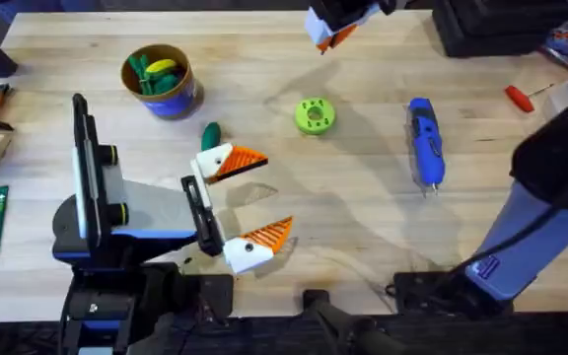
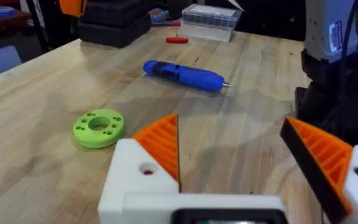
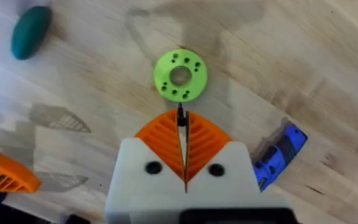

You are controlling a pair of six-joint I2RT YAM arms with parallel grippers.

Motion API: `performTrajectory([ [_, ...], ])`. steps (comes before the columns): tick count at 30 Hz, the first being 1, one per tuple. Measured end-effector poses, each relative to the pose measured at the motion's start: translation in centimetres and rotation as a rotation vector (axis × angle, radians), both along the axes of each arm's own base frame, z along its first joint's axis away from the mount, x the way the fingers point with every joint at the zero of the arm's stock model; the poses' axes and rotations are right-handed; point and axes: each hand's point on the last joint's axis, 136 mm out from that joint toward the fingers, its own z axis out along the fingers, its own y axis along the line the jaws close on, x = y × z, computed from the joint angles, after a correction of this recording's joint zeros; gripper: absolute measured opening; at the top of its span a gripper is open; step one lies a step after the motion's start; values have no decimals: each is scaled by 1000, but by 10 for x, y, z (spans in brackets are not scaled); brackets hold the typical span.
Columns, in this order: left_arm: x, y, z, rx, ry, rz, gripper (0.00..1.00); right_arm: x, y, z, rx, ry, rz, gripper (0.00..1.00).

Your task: Pick up the gripper from the table and insert it into the empty holder that is missing its gripper. Then pick up a screw, insert it into the mounting hole, and use the screwdriver to tighten it. Finally, clean up the table by picking up the vegetable and placing it into the bucket.

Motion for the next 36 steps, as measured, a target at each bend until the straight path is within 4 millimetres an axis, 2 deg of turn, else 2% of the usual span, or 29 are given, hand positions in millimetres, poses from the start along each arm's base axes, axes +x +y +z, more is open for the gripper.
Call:
performTrajectory([
  [8,0,0,0,0,0,0,986,-22,35,5,8,-15,107,7],
  [17,0,0,0,0,0,0,986,-60,81,9,64,13,337,7],
  [23,0,0,0,0,1,0,985,-73,85,25,118,3,378,7],
  [36,0,0,0,0,0,0,986,-88,97,25,121,13,449,7],
])
